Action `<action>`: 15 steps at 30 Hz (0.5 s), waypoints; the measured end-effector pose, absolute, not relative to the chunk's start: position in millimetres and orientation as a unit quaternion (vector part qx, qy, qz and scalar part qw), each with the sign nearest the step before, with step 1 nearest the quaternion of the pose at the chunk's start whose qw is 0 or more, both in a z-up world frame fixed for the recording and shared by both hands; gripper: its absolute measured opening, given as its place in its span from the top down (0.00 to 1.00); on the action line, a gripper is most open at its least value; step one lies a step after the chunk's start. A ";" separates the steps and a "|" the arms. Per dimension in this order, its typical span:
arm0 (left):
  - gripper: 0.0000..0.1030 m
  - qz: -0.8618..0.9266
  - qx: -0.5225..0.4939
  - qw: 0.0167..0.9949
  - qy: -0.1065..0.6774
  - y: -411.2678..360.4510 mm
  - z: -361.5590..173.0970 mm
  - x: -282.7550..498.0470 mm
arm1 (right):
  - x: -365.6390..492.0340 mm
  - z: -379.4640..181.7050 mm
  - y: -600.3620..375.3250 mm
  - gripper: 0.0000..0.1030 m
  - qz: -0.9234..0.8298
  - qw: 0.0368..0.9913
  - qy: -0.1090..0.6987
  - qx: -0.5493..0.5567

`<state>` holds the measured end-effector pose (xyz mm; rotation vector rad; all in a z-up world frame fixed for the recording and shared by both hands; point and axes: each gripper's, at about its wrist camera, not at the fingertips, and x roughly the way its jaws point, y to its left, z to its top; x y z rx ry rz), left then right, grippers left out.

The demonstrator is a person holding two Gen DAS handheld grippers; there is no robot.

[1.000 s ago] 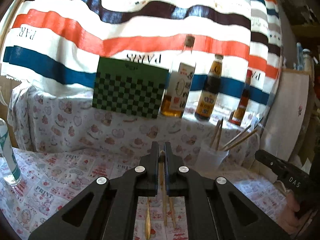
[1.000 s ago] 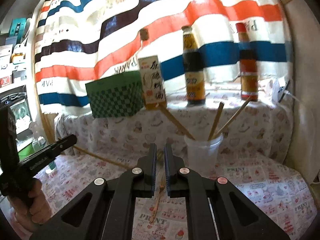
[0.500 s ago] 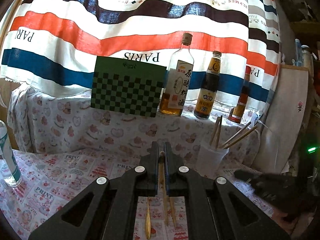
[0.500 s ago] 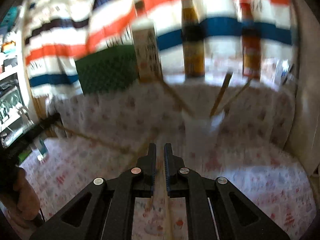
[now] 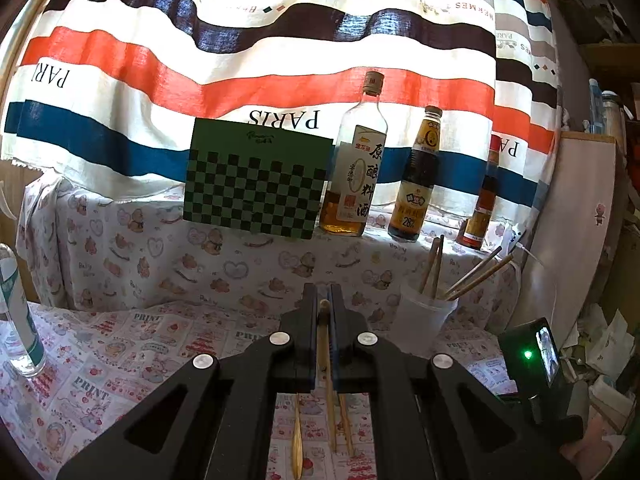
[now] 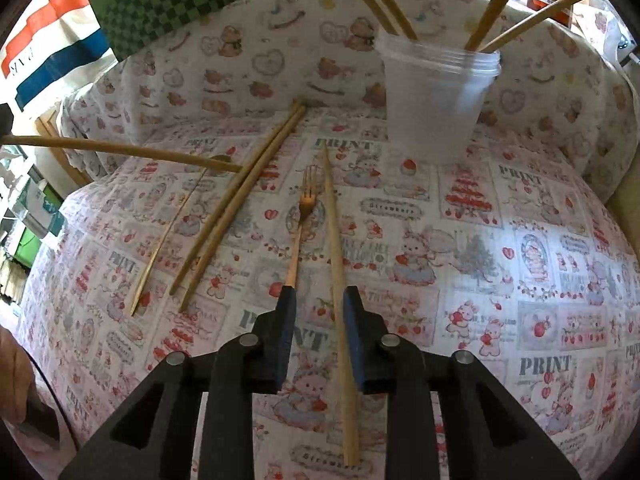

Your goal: Organize utensils

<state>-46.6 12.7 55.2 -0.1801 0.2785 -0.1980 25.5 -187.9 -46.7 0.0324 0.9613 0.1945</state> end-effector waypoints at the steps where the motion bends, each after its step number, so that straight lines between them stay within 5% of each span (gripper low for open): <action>1: 0.96 -0.099 -0.087 0.982 0.138 11.6 55.2 -46.6 | 25.9 -47.7 -187.4 0.75 0.088 0.882 0.463 0.010; 6: 0.96 -0.085 -0.079 0.984 0.132 9.3 54.7 -47.6 | 30.2 -53.4 -181.3 0.76 0.072 0.879 0.471 -0.023; 9: 0.96 -0.085 -0.082 0.984 0.134 10.2 54.3 -47.7 | 29.3 -53.7 -178.5 0.91 0.064 0.881 0.466 -0.040; 15: 0.96 -0.085 -0.085 0.984 0.135 11.6 53.9 -47.2 | 14.2 -25.4 -191.9 0.92 0.071 0.917 0.392 0.002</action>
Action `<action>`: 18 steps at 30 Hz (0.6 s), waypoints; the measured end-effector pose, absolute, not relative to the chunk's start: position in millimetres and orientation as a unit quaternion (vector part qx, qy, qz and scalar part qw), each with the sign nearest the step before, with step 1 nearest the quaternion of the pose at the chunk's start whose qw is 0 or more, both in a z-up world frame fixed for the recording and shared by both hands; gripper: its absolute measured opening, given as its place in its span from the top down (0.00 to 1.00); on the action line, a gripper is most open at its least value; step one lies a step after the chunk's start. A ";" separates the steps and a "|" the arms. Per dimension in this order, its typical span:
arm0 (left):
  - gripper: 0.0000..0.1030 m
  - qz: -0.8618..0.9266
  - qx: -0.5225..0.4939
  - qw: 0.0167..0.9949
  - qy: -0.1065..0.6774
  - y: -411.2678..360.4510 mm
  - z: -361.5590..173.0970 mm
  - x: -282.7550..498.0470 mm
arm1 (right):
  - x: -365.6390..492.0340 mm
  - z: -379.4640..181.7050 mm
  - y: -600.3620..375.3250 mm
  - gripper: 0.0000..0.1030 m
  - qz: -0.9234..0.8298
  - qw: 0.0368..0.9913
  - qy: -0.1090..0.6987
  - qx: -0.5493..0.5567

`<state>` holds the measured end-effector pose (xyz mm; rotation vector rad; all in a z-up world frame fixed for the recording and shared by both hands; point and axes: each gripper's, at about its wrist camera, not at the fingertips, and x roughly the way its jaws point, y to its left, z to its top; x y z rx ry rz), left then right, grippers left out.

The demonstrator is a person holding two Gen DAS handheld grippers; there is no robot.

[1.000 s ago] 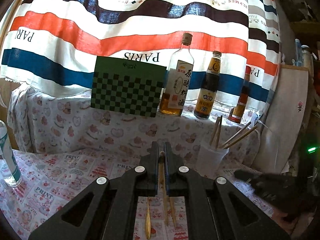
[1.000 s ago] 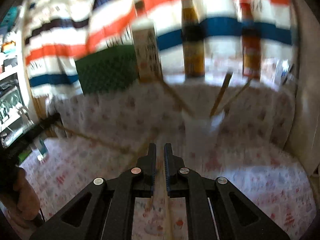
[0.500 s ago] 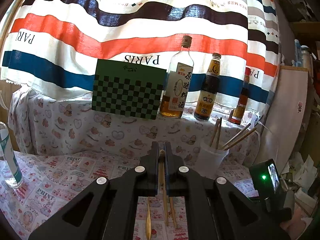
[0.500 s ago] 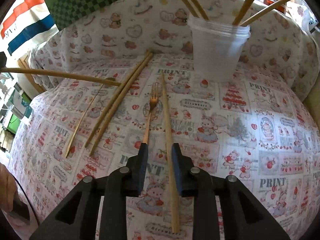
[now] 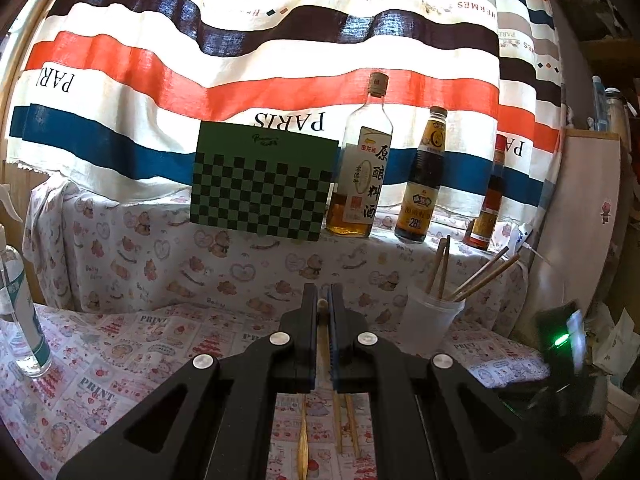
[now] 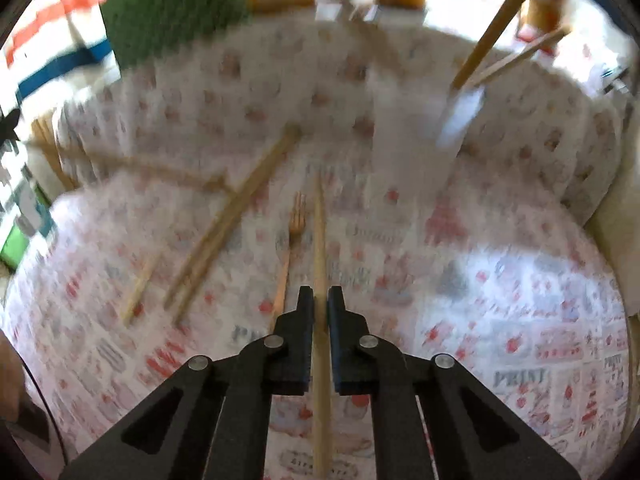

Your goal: Organize utensils

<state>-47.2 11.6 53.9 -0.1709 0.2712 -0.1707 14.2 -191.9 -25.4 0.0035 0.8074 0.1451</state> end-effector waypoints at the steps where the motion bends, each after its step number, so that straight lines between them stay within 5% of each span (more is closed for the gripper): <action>1: 0.96 -0.084 -0.085 0.984 0.135 11.5 53.9 -47.3 | 9.4 -17.9 -194.4 0.92 0.071 0.926 0.372 0.007; 12: 0.96 -0.083 -0.081 0.984 0.133 10.8 54.0 -46.8 | -34.6 32.0 -217.8 0.92 0.095 0.971 0.207 0.069; 18: 0.96 -0.083 -0.084 0.984 0.133 11.9 53.8 -46.7 | -44.1 42.4 -223.3 0.92 0.090 0.976 0.181 0.080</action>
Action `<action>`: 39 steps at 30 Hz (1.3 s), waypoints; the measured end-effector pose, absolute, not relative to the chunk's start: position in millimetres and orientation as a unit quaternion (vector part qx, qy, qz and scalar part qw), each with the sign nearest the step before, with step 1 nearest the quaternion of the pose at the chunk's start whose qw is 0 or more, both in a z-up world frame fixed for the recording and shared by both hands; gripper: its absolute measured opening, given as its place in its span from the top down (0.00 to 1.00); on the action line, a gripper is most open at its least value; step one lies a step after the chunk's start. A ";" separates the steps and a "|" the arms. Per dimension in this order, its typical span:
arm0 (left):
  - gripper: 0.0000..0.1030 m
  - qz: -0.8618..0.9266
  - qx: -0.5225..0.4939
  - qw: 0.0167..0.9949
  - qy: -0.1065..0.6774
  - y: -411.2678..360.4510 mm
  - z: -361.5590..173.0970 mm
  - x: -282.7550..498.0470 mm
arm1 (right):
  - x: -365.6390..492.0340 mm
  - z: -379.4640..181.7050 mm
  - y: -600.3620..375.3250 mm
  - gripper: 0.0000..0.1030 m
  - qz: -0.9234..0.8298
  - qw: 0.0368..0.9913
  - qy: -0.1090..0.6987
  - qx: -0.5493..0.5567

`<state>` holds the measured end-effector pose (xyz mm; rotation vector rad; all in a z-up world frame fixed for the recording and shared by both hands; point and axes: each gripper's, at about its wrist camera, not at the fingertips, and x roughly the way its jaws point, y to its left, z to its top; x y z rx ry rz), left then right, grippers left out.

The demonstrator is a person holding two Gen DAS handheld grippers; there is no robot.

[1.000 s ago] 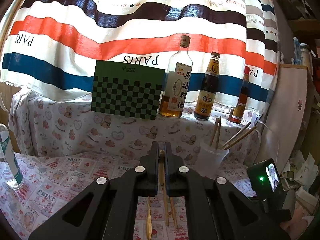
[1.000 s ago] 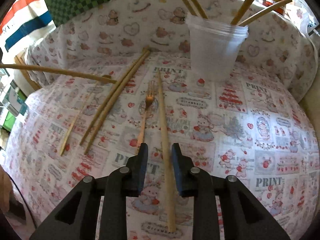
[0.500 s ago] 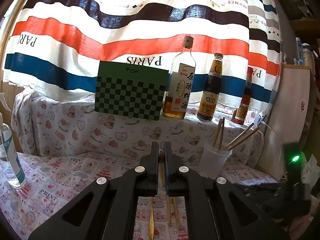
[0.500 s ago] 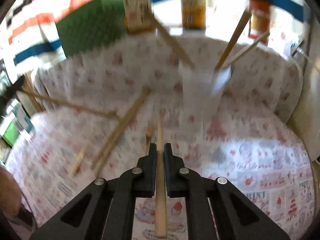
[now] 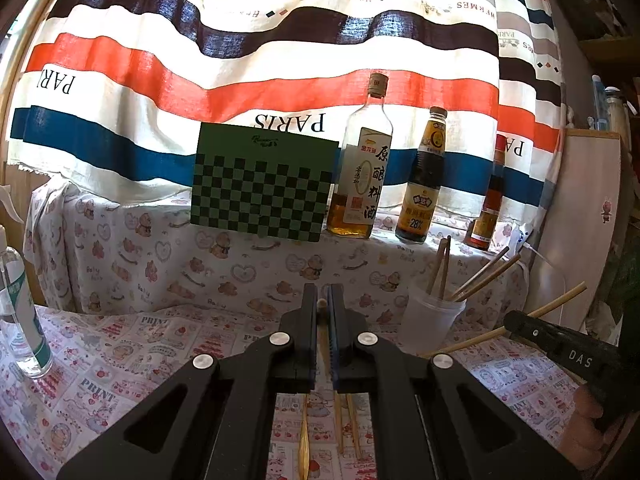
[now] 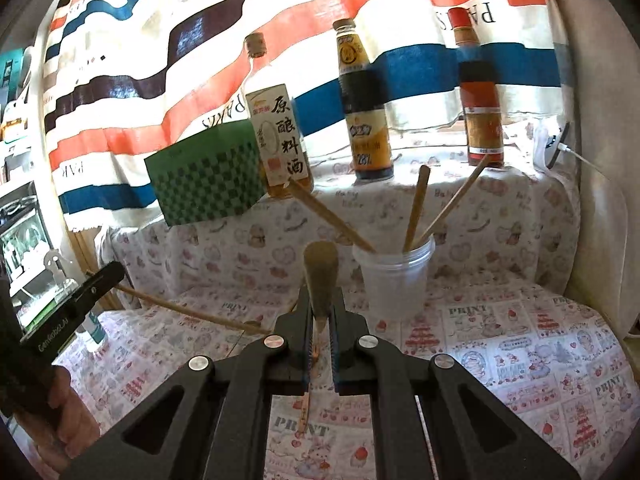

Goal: Organize utensils
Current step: 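Carry both held chopsticks with left and right tools over the clear cup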

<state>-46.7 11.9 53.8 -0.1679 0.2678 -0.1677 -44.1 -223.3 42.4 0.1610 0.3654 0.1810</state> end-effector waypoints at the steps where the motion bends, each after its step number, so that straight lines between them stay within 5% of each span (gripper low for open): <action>1: 0.96 -0.084 -0.083 0.984 0.132 12.1 54.0 -46.9 | -44.4 43.1 -223.4 0.92 0.089 0.976 0.181 0.080; 23: 0.97 -0.151 -0.072 0.984 0.060 -65.8 153.2 -30.6 | -59.0 101.5 -263.6 0.92 0.061 0.987 0.121 0.085; 39: 0.96 -0.149 -0.086 0.985 -0.004 -124.0 201.7 32.8 | 16.0 132.7 -281.6 0.92 0.043 0.986 0.145 0.072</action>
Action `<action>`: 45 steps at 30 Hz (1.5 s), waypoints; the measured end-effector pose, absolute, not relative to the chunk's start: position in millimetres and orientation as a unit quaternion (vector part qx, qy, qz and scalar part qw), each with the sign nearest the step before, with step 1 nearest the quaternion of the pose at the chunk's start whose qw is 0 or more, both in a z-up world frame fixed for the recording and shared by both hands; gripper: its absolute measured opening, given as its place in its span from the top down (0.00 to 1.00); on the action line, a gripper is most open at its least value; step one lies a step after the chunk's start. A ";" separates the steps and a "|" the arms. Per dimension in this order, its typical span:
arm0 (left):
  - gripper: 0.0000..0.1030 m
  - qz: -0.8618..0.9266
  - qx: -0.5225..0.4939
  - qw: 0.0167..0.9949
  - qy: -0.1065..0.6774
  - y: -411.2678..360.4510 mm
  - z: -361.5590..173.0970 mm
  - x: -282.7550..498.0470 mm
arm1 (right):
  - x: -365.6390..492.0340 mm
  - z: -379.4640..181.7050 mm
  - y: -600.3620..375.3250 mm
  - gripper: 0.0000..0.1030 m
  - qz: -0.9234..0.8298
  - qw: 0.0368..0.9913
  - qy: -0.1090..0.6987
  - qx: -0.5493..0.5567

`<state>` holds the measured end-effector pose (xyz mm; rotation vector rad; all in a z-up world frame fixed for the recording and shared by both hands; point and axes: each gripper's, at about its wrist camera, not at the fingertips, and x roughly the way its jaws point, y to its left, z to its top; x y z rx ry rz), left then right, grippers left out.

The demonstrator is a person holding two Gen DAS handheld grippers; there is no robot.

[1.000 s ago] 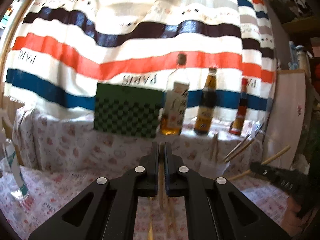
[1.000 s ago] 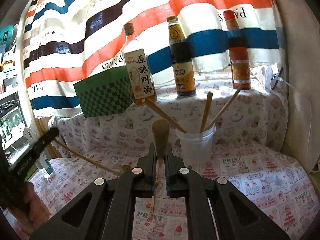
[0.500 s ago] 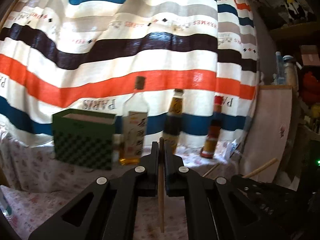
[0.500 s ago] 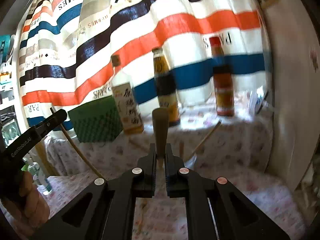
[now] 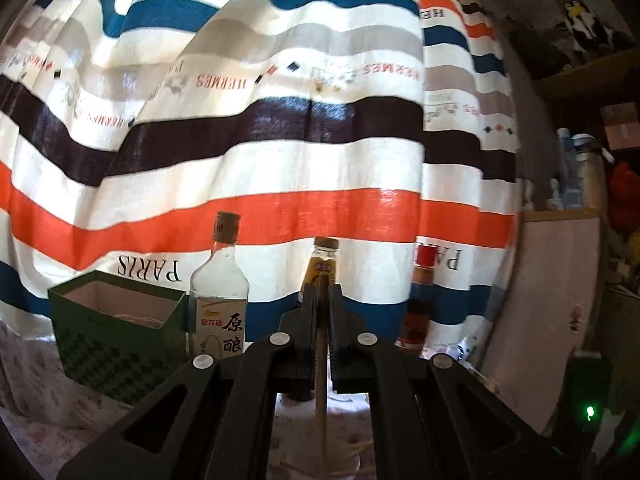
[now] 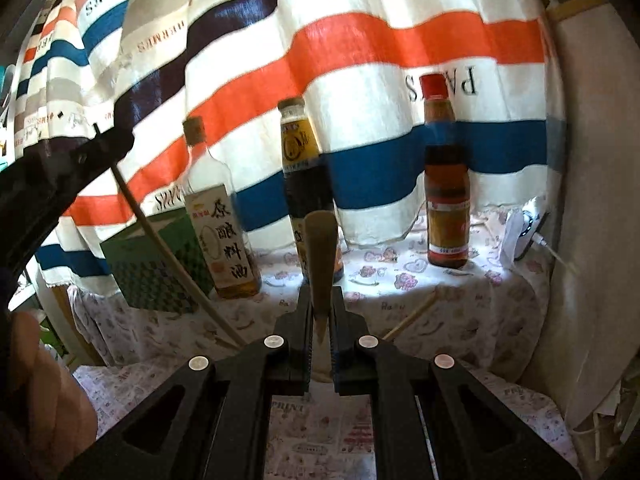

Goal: Organize utensils
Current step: 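Carry both held chopsticks with left and right tools over the clear cup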

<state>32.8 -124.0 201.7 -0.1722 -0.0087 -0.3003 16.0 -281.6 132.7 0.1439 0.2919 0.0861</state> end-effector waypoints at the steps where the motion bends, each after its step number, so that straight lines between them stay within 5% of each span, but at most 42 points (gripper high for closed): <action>1: 0.96 -0.146 -0.088 0.985 -0.002 -124.2 199.3 38.6 | 19.9 129.8 -283.0 0.92 0.043 0.985 0.149 0.073; 17: 0.96 -0.088 -0.106 0.990 0.001 -139.6 142.9 80.6 | 62.1 107.6 -301.7 0.92 0.062 0.966 0.232 0.090; 29: 0.97 -0.082 -0.120 0.988 -0.053 -148.2 172.2 82.1 | 68.8 105.8 -308.6 0.92 0.059 0.964 0.239 0.101; 42: 0.96 -0.100 -0.070 0.992 0.028 -162.9 114.0 100.3 | 83.1 94.6 -318.0 0.92 0.060 0.955 0.264 0.120; 45: 0.90 -0.099 -0.057 0.993 0.034 -162.9 108.3 97.2 | 81.0 96.4 -320.6 0.91 0.059 0.956 0.260 0.126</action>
